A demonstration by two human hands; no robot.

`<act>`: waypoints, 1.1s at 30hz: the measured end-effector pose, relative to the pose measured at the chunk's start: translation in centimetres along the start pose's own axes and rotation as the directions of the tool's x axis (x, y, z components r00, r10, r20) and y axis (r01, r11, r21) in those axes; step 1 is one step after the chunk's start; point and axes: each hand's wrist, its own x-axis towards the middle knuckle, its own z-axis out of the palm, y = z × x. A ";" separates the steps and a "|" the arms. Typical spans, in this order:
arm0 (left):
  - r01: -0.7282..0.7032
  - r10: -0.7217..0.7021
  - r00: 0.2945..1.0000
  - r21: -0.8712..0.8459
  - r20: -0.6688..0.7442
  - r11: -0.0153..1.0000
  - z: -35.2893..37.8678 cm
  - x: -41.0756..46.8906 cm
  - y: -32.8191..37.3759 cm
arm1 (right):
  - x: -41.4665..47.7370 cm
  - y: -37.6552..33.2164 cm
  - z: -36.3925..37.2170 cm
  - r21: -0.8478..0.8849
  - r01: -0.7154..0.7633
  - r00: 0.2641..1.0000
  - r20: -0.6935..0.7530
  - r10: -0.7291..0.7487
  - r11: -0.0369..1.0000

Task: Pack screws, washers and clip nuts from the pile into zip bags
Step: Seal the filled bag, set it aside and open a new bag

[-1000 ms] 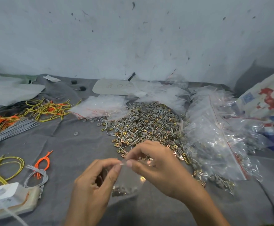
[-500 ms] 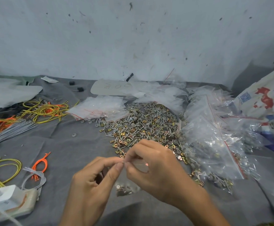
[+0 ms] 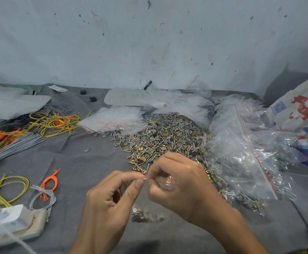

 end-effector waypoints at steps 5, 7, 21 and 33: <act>0.001 -0.001 1.000 0.000 0.003 1.000 0.0 0.1 0.4 | -0.1 0.1 -0.4 -0.002 -0.010 1.000 -0.011 0.010 1.000; 0.003 -0.003 1.000 0.002 -0.003 1.000 0.0 0.2 0.7 | 0.0 0.1 -0.5 0.000 -0.010 1.000 -0.014 0.010 1.000; 0.067 -0.068 0.998 -0.013 -0.014 0.998 -0.4 0.1 0.5 | -2.3 3.2 -2.6 -0.052 -0.091 0.996 -0.012 0.091 0.994; 0.172 -0.141 0.976 -0.190 0.167 0.967 2.1 0.3 -0.7 | -6.8 4.5 -2.1 0.385 -0.477 0.869 0.341 0.358 0.790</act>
